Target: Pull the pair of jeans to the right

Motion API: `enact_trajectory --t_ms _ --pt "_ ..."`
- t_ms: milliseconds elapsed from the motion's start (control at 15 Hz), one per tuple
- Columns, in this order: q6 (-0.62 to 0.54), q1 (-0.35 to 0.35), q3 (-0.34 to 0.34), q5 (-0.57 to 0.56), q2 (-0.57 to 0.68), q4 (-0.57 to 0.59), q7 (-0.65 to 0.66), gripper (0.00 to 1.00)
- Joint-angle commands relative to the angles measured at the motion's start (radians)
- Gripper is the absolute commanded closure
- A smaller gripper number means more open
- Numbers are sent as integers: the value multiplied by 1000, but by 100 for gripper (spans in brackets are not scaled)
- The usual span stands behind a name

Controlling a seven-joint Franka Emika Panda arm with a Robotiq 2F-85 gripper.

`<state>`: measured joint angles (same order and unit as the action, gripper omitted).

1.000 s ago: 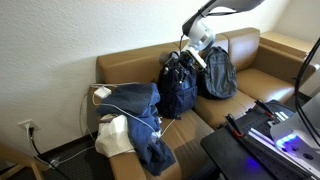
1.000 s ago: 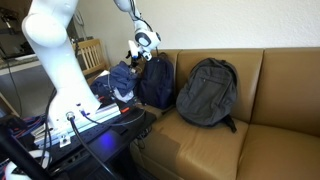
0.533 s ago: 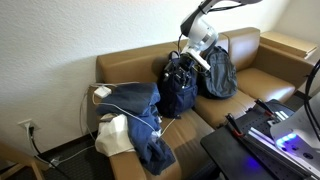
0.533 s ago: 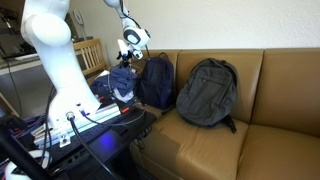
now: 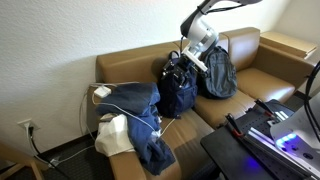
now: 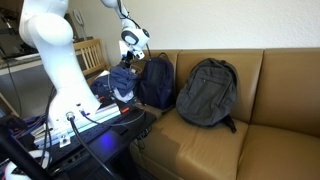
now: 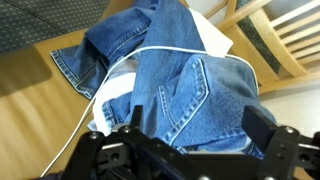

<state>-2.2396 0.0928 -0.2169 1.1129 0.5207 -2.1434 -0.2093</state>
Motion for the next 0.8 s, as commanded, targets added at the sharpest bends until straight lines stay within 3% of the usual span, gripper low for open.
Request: enact_trajectory --t_ms 0,200,467,533,733 --pt "-125 46 16 108 -85 -94 27 0" --pt "-123 64 27 92 -74 -84 60 0" --pt "-334 144 5 114 -141 -146 73 0" --pt "-245 107 16 82 -70 -78 67 0" --pt "-317 147 4 87 -108 -109 82 0"
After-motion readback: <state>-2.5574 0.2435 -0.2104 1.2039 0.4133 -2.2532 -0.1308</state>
